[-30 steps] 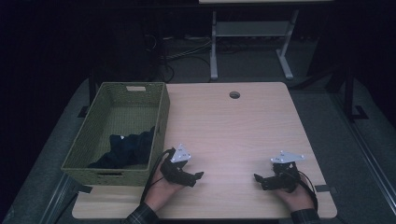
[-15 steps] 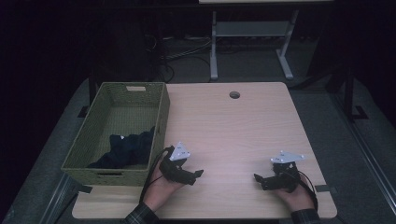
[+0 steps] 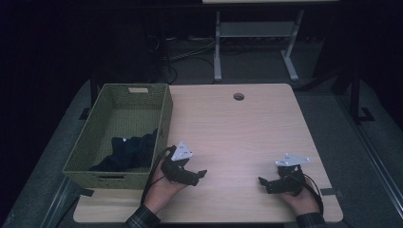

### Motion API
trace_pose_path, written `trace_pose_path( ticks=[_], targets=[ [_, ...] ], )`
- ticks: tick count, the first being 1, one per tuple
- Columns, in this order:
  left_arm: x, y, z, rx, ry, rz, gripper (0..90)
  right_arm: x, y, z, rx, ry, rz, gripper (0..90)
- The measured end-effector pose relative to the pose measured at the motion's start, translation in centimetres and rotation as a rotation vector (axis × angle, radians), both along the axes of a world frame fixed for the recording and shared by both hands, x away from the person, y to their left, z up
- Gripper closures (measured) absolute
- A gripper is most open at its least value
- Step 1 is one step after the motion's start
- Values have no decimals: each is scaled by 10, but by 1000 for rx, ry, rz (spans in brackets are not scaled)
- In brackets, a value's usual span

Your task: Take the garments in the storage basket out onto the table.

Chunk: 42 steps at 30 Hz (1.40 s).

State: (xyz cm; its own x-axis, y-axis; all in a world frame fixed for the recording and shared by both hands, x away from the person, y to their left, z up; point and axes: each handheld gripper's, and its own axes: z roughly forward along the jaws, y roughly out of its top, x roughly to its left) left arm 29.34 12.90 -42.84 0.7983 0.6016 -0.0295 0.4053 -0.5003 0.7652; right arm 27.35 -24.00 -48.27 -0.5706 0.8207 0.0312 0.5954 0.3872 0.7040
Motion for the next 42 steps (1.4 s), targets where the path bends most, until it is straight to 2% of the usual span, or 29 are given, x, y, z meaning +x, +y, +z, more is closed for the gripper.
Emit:
trace_pose_path(
  ticks=[7,12,17,33,35,42],
  targets=[
    [-1,-2,7,17,-7,-11,140,0,0,0,0,0,1,24],
    [2,-2,13,5,-7,-7,140,0,0,0,0,0,-1,24],
    [3,-4,18,20,-14,-19,139,0,0,0,0,0,0,24],
    [8,-5,37,14,-28,-28,139,0,0,0,1,1,1,24],
    [9,-6,40,0,-24,-26,139,0,0,0,1,1,1,24],
    [13,-7,46,9,-22,-48,139,0,0,0,0,0,2,24]
  ],
)
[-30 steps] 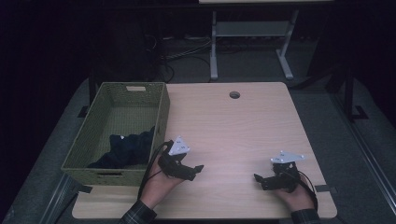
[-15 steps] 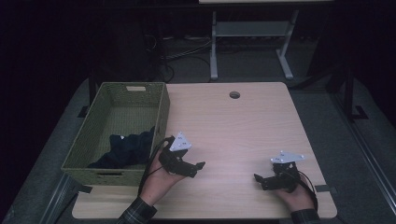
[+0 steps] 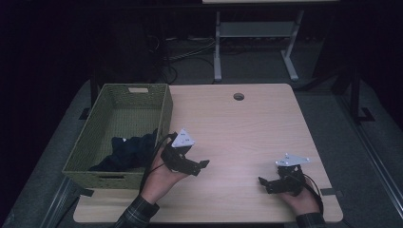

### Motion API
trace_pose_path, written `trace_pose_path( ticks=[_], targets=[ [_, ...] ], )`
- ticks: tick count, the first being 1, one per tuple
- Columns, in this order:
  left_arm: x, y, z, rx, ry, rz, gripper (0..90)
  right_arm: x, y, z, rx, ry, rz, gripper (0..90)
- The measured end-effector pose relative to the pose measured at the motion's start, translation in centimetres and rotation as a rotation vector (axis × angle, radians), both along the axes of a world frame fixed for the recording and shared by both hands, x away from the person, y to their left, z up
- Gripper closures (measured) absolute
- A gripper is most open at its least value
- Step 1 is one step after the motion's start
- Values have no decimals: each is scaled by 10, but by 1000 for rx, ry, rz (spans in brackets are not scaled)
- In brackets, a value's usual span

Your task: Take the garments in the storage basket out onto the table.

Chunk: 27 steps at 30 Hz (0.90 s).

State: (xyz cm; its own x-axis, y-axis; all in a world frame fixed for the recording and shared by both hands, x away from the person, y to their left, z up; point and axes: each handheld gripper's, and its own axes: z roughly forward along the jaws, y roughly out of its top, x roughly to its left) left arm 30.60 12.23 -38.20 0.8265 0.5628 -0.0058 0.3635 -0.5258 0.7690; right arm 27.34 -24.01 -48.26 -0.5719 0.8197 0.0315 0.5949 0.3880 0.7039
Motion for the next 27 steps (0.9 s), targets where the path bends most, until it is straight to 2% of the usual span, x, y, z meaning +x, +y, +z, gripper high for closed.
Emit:
trace_pose_path(
  ticks=[8,15,27],
  targets=[
    [6,1,5,-9,14,-22,139,0,0,0,0,0,1,24],
    [13,0,10,9,19,-57,139,0,0,0,0,-1,1,24],
    [25,9,16,1,37,-85,140,0,0,0,-1,0,0,24]
  ],
)
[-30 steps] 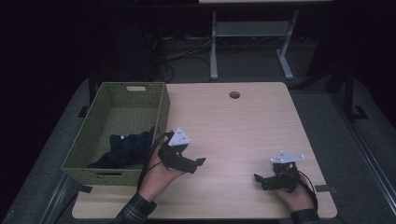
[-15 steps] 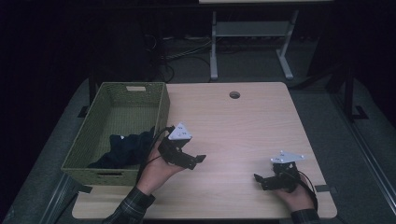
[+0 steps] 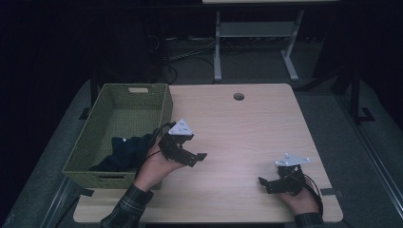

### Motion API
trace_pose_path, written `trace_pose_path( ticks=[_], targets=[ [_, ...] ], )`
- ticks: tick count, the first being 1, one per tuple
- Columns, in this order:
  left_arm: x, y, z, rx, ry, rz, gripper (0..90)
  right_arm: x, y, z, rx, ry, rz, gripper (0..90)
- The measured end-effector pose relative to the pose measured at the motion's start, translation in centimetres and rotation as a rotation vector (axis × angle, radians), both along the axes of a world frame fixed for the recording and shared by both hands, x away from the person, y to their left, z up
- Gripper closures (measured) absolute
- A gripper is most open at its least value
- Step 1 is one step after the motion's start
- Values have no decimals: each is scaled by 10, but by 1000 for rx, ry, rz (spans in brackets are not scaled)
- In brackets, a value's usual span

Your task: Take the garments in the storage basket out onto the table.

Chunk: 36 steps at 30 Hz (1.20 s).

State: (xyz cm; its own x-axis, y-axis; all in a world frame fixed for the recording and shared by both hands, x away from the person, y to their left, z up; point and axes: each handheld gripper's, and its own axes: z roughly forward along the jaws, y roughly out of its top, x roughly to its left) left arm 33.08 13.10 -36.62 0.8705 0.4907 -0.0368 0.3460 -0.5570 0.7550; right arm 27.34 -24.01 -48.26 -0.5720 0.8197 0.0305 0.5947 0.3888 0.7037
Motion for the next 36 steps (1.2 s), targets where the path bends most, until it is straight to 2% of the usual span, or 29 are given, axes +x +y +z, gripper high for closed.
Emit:
trace_pose_path(
  ticks=[5,14,21,36],
  targets=[
    [1,4,4,-25,12,-9,140,0,0,0,0,-2,1,24],
    [2,18,15,-38,-18,16,140,0,0,0,2,-3,4,24],
    [3,29,20,-49,-22,35,140,0,0,0,1,-3,4,24],
    [4,53,29,-46,-35,74,141,0,0,0,-1,-3,5,24]
  ],
)
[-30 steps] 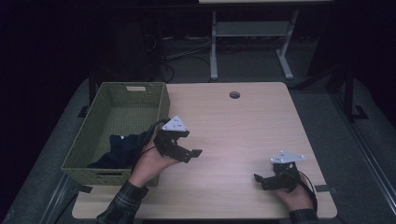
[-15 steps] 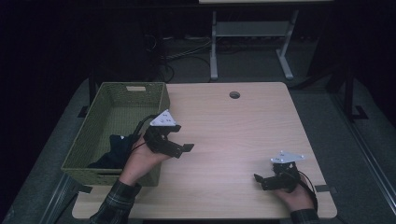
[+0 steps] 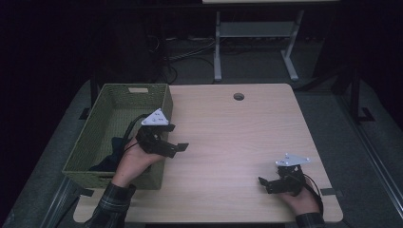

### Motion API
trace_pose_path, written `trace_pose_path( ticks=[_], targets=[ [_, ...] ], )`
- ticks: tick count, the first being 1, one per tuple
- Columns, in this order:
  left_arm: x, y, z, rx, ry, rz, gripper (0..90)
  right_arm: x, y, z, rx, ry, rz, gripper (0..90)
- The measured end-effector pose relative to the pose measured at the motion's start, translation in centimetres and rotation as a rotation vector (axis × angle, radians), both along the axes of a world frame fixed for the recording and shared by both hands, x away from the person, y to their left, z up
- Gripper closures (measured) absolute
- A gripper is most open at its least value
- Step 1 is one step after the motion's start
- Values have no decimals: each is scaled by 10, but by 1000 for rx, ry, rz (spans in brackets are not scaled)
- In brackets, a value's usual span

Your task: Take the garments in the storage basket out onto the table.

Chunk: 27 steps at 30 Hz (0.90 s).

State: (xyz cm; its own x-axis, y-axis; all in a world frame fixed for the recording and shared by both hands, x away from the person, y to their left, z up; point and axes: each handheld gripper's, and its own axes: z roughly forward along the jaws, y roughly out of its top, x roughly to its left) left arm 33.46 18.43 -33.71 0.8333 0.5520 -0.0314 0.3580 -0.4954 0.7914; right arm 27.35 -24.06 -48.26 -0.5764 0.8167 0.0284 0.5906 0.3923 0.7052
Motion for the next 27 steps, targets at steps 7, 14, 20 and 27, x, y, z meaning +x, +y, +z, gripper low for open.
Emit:
trace_pose_path(
  ticks=[7,14,20,27],
  targets=[
    [0,16,5,4,-4,28,141,0,0,0,0,1,0,24],
    [0,29,8,10,-4,47,141,0,0,0,3,0,-2,24],
    [-1,38,10,25,-3,53,141,0,0,0,3,-1,-3,24],
    [-1,53,12,43,2,77,142,0,0,0,2,0,-3,24]
  ],
)
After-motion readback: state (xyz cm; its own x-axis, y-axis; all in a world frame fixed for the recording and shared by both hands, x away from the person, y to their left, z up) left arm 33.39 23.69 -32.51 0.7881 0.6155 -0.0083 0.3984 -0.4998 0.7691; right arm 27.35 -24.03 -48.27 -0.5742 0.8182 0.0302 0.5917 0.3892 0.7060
